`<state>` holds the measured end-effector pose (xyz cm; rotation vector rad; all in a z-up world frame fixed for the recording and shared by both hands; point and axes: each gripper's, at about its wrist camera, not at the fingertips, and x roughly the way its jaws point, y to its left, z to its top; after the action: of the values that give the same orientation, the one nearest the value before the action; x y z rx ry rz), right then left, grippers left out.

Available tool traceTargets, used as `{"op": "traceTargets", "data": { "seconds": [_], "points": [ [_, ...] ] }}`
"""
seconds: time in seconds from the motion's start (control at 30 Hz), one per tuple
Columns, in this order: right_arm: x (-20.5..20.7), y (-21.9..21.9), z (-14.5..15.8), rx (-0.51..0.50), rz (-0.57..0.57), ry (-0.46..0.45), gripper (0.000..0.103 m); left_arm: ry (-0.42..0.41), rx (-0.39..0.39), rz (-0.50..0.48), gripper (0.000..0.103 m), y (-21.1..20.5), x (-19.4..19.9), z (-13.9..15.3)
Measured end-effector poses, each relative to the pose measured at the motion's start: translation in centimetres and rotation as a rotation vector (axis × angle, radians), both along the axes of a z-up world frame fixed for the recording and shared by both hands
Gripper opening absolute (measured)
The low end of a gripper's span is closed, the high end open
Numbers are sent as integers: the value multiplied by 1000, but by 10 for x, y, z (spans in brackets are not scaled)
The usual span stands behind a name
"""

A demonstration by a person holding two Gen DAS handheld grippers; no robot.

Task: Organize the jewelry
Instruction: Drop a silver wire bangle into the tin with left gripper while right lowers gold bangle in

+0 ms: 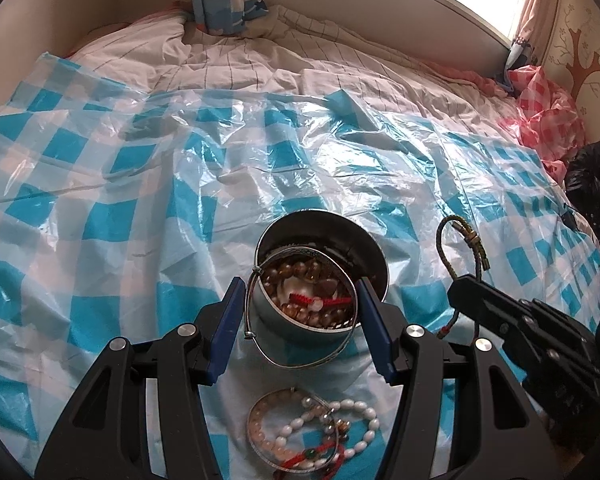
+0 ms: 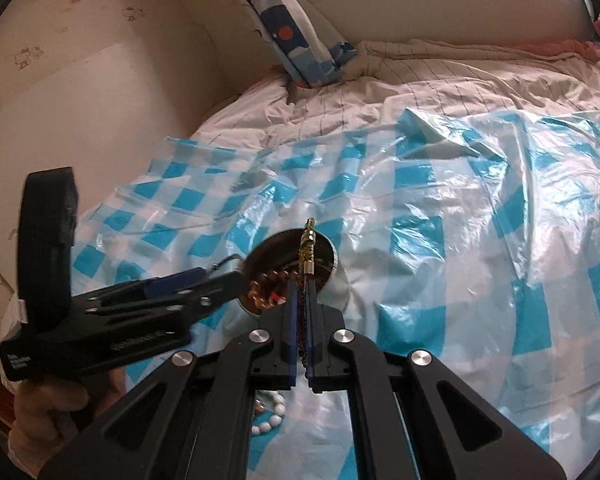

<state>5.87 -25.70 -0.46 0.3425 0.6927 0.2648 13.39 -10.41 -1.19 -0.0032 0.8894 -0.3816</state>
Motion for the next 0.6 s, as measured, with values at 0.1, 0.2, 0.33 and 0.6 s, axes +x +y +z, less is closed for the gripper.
{"op": "traceTargets", "data": {
  "seconds": [0.1, 0.2, 0.33, 0.6],
  "points": [
    [2, -2, 2, 21, 7, -10, 4, -4, -4, 5, 53, -6, 4, -1],
    [5, -7, 5, 40, 10, -17, 4, -9, -7, 3, 53, -12, 7, -1],
    [7, -12, 7, 66, 10, -21, 4, -15, -5, -1, 53, -20, 9, -1],
    [23, -15, 10, 91, 22, -32, 4, 1, -14, 1, 53, -27, 15, -8]
  ]
}}
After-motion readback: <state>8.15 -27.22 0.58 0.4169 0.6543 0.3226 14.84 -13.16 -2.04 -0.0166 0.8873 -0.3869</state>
